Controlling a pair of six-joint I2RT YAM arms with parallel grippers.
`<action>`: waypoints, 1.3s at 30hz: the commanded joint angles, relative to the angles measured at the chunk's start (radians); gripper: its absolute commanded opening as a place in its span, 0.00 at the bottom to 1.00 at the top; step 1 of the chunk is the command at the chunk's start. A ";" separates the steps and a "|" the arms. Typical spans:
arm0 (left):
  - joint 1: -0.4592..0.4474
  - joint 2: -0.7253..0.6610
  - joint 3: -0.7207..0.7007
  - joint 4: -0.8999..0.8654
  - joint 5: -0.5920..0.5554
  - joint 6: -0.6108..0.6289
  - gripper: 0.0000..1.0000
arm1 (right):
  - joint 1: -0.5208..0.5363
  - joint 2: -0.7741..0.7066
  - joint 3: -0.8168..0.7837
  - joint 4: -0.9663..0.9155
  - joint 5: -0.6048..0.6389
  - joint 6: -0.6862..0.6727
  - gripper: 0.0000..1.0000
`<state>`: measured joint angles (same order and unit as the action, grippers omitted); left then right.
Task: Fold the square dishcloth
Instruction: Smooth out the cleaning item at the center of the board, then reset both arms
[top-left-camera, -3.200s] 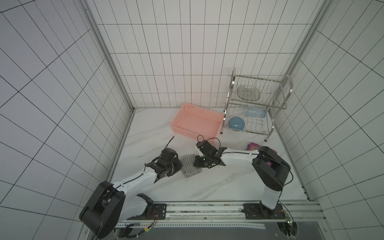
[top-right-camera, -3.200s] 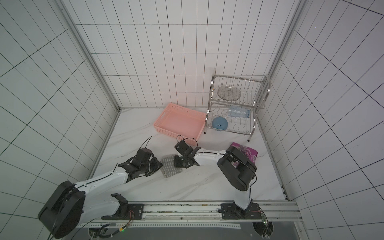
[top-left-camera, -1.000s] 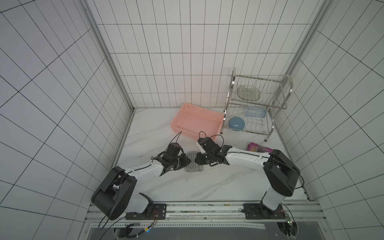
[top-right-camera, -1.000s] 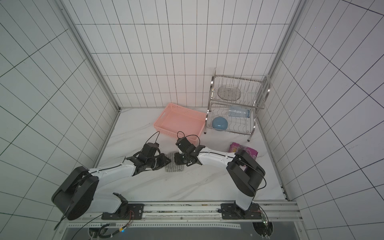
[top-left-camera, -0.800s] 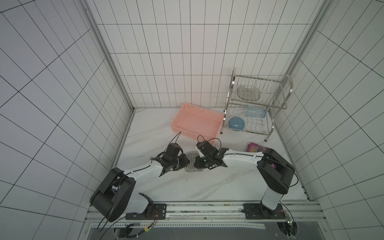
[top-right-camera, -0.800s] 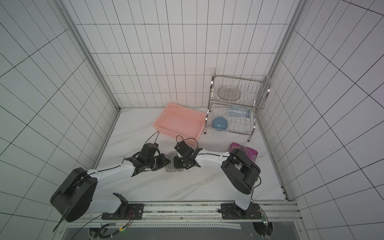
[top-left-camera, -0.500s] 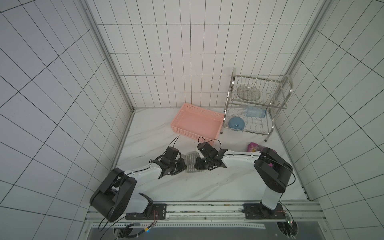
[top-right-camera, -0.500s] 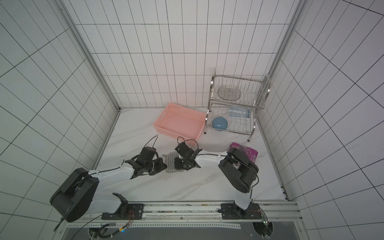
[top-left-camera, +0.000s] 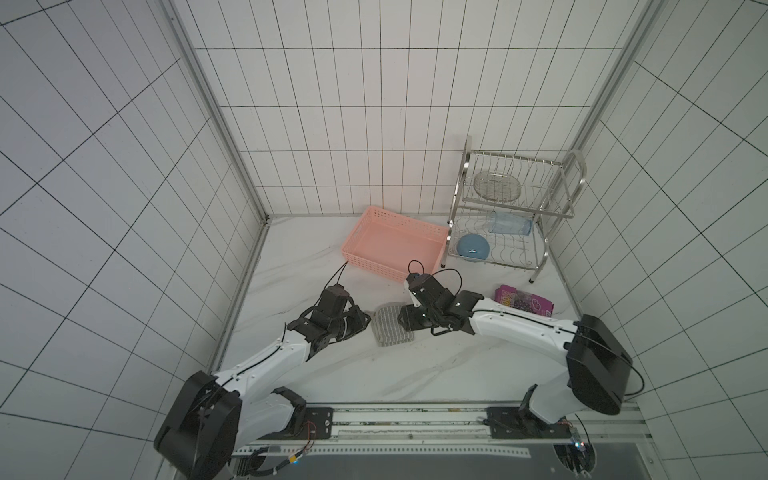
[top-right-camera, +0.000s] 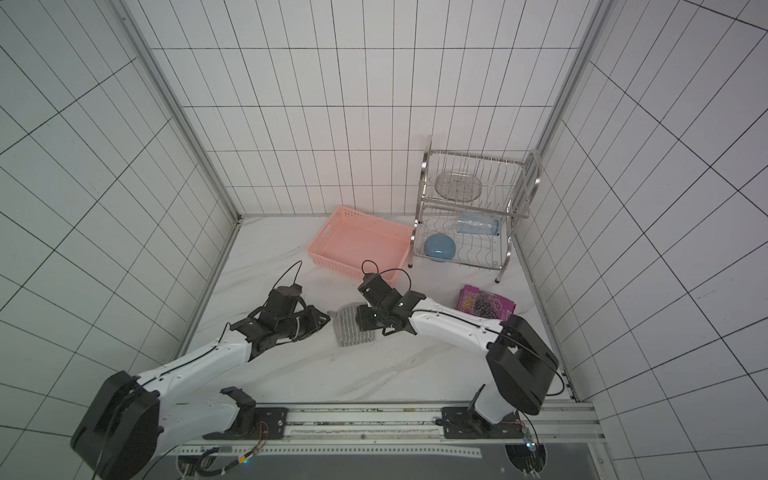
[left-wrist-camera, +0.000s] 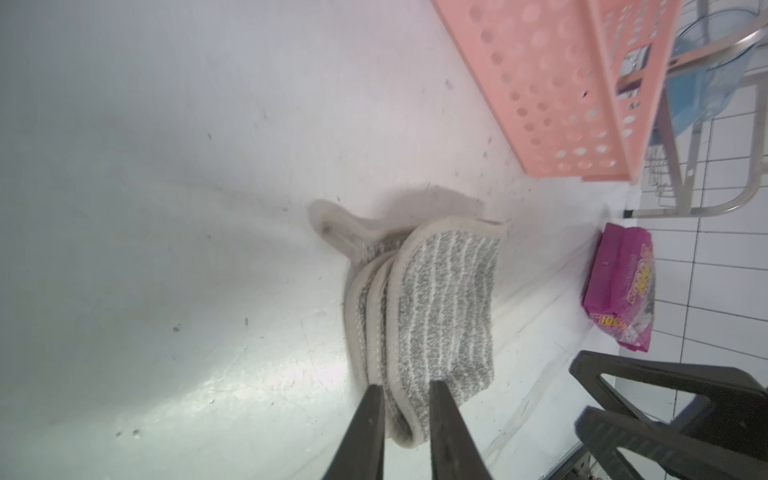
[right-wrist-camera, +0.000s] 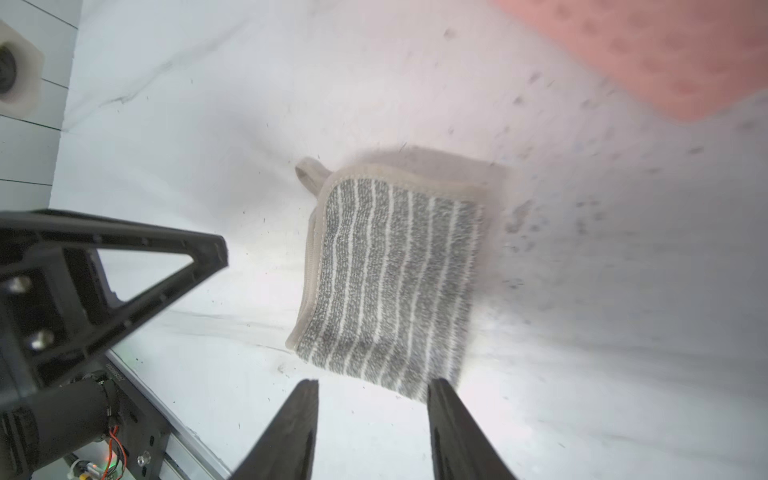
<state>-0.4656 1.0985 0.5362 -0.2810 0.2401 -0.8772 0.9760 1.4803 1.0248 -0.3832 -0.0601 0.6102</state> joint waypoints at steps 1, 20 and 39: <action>0.048 -0.093 0.043 -0.105 -0.104 0.029 0.33 | -0.057 -0.101 -0.016 -0.144 0.169 -0.037 0.56; 0.241 -0.326 -0.039 0.202 -0.703 0.504 0.99 | -0.579 -0.588 -0.336 0.039 0.727 -0.382 0.99; 0.463 0.145 -0.180 0.922 -0.403 0.764 0.98 | -1.006 -0.257 -0.702 1.026 0.258 -0.471 0.99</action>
<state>-0.0135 1.2030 0.3565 0.5034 -0.2100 -0.1532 -0.0139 1.1782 0.3416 0.4305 0.2417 0.1589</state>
